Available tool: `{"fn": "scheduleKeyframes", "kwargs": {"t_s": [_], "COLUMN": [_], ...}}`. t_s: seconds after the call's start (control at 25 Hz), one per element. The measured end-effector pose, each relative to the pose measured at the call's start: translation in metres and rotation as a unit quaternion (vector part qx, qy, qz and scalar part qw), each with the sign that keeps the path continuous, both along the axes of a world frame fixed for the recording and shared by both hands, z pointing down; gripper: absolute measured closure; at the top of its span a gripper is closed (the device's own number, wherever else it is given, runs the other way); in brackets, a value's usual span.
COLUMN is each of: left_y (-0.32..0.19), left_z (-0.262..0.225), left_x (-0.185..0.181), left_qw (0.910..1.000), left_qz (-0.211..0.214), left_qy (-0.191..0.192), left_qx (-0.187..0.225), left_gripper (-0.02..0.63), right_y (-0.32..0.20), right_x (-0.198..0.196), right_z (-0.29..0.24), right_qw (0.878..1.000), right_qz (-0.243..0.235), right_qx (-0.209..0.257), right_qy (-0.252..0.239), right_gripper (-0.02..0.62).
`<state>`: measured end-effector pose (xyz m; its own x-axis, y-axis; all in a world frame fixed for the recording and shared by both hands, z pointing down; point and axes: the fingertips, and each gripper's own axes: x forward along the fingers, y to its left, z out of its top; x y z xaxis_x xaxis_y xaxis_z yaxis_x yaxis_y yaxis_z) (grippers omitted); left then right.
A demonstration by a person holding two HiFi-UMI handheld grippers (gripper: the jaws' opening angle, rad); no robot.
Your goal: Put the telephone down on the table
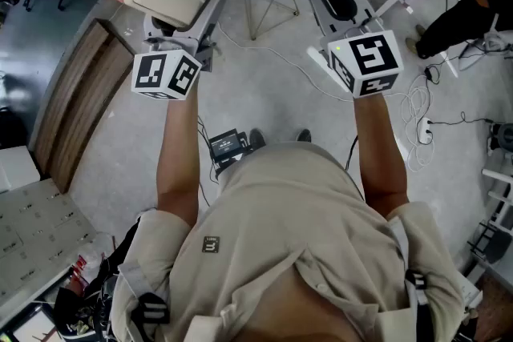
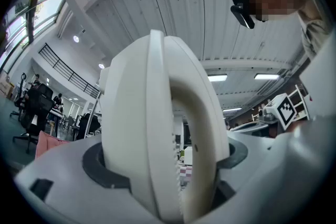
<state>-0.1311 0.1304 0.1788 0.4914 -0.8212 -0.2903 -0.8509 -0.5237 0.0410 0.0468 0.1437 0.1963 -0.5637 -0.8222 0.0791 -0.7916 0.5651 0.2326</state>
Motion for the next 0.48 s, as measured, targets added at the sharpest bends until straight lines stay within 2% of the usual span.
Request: {"fn": "scheduleKeyframes", "kwargs": {"t_s": [0.48], "left_y": [-0.0012], "left_z": [0.0018], "left_x": [-0.0013], "left_qw": [1.0], "left_qz": [0.003], "left_qy": [0.0], "left_qx": [-0.004], "left_gripper": [0.152], "right_y": [-0.0017], "right_x": [0.0], "right_z": [0.0006], "right_qw": [1.0], "right_qz": [0.003], "right_qx": [-0.003], "right_qy": [-0.002], "right_gripper": [0.601]}}
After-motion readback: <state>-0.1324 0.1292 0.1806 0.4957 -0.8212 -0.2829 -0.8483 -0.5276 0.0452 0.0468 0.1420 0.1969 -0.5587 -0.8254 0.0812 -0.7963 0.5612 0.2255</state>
